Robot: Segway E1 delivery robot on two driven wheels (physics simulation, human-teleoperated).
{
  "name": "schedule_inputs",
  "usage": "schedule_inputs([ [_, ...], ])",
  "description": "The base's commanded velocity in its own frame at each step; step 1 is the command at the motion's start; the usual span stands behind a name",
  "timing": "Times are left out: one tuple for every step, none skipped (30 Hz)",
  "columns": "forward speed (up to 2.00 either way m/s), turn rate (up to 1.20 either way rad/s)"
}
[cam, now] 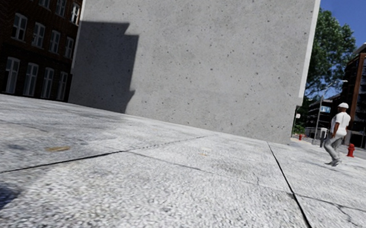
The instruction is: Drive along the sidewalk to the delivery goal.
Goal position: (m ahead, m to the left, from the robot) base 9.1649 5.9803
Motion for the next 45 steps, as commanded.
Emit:
schedule_inputs([
  [2.0, 0.45],
  [2.0, 0.45],
  [2.0, 0.45],
  [2.0, 0.45],
  [2.0, 0.45],
  [2.0, 0.45],
  [2.0, 0.45],
  [2.0, 0.45],
  [2.0, 0.45],
  [2.0, 0.45],
  [2.0, 0.45],
  [2.0, 0.45],
  [2.0, 0.45],
  [2.0, 0.45],
  [2.0, 0.45],
  [2.0, 0.45],
  [2.0, 0.45],
  [2.0, 0.45],
  [2.0, 0.45],
  [2.0, 0.45],
  [2.0, 0.45],
  [2.0, 0.45],
  [2.0, 0.45],
  [2.0, 0.45],
  [2.0, 0.45],
  [2.0, 0.45],
  [2.0, 0.45],
  [2.0, 0.45],
  [2.0, 0.45],
  [2.0, 0.45],
  [2.0, 0.45],
  [2.0, 0.45],
  [2.0, 0.45],
  [2.0, 0.45],
  [2.0, 0.45],
  [2.0, 0.45],
  [2.0, 0.45],
  [2.0, 0.44],
  [2.0, 0.44],
  [2.0, 0.44],
  [2.0, 0.44],
  [2.0, 0.43],
  [2.0, 0.43],
  [2.0, 0.43],
  [2.0, 0.43],
])
